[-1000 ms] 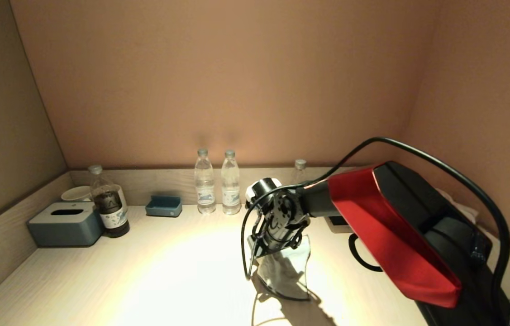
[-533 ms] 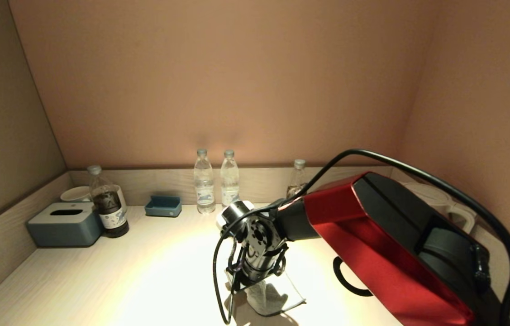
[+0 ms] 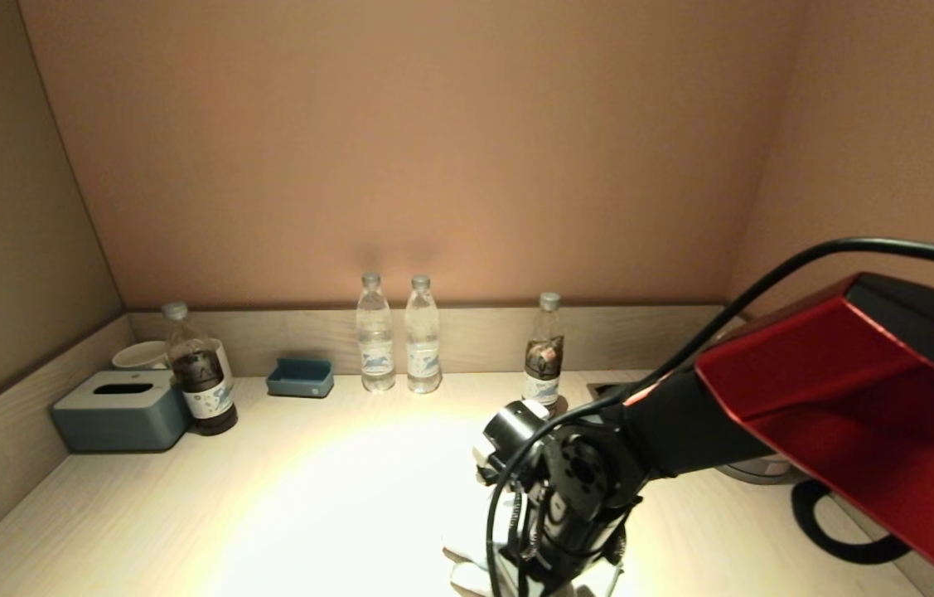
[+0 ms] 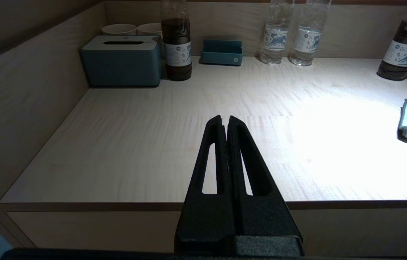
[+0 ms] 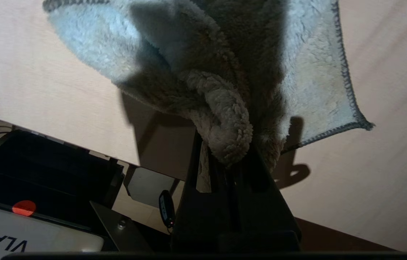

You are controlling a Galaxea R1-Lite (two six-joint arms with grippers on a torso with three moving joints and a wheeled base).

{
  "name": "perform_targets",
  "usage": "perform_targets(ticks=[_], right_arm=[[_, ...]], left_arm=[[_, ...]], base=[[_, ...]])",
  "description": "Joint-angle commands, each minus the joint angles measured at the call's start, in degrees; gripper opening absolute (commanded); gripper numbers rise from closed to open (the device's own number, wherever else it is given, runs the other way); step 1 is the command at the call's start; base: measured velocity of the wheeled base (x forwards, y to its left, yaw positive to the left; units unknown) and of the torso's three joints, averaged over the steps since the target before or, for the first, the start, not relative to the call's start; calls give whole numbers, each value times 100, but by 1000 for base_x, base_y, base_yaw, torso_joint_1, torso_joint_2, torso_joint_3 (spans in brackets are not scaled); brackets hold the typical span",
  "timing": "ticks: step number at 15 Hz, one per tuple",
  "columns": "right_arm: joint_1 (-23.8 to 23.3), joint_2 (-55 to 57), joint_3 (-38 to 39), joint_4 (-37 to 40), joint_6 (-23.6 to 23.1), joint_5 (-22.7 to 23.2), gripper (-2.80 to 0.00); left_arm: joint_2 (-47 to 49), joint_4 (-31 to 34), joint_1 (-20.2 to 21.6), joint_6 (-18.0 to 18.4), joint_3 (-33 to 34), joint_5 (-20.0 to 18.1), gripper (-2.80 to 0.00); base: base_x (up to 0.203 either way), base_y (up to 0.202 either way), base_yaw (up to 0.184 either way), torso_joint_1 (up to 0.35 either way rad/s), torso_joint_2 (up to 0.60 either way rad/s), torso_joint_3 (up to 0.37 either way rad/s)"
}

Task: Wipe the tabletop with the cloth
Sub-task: Sweep the stains on the table

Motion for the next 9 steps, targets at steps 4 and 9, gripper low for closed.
perform_targets(ticks=[4, 9], right_arm=[[-1529, -1243, 855, -753, -613, -117, -280], [-2731, -2437, 836, -814, -1102, -432, -280]], left_arm=[[0, 1, 2, -3, 0, -2, -280], [0, 1, 2, -3, 0, -2, -280]], base=[[0, 0, 0, 0, 0, 0], [0, 0, 0, 0, 0, 0]])
